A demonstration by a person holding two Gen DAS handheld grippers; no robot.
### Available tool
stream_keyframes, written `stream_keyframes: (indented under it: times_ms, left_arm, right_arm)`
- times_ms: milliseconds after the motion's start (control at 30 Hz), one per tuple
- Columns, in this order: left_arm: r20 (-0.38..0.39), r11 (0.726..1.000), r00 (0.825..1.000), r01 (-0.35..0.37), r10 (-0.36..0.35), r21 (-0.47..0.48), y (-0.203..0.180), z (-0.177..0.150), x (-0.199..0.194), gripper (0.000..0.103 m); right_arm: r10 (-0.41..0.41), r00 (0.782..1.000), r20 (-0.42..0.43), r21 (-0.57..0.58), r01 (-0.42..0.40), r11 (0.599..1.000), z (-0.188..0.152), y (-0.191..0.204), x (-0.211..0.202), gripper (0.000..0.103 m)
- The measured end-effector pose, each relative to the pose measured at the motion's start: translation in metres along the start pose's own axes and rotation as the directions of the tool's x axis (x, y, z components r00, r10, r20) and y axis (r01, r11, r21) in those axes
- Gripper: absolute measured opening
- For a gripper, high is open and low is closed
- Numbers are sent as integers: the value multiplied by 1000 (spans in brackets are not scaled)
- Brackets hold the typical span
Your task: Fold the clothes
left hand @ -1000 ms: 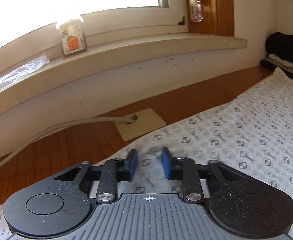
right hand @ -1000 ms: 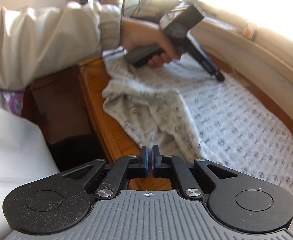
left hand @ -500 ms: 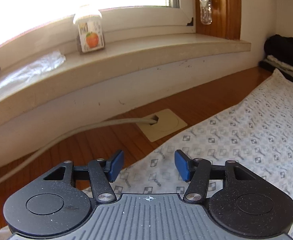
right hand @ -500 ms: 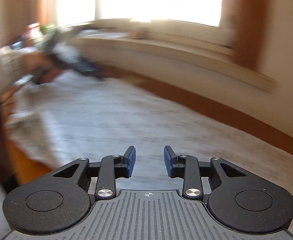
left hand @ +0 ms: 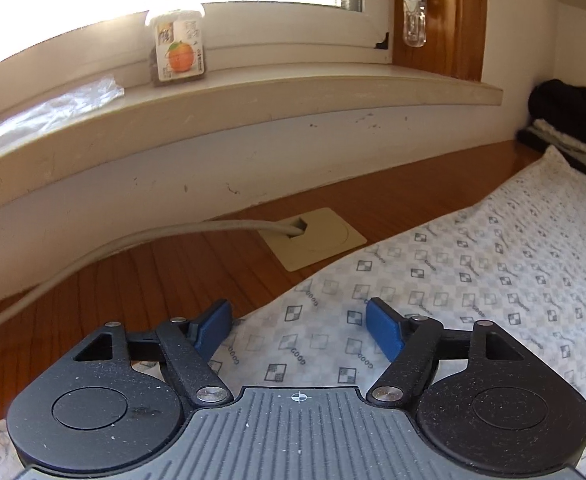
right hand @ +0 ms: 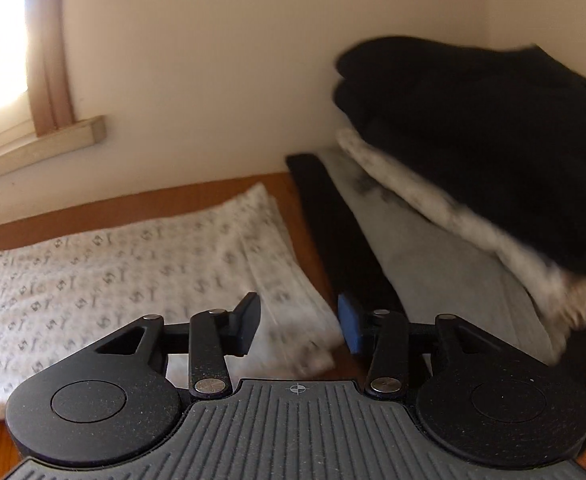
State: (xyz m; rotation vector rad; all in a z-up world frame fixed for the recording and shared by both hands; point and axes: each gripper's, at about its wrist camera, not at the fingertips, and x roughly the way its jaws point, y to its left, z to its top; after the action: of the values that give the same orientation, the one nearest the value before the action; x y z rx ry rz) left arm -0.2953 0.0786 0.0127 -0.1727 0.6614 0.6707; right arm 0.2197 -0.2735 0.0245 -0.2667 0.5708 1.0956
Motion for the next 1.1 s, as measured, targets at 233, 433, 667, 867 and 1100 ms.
stream_keyframes:
  times_ms: [233,433,667,867,1100]
  left_arm:
    - [52,998,999,-16,13,65,-45,6,-22,77]
    - [53,992,998,35,-42,125,-101,-1,-51,77]
    - [46,985,998,25,-33,169,-134,-29,-93,77]
    - [16,979,1000,19,-22,205,-150,-55,-131,77]
    - [87,996,996,-37,30,78,-154,-77,-175,63]
  right_arm:
    - [1,999,33,38,-3,999,-11,-3,-3,29]
    - [-13,999,45,33,12,999,-5,-3,-1,16]
    - [-10,1000,28,63,8,998,-6,-4,9,19]
    - [-14,1000,19,48,13,999,-4,-1,15,20]
    - [-33,999,21,15,33,999,-5,3,16,20]
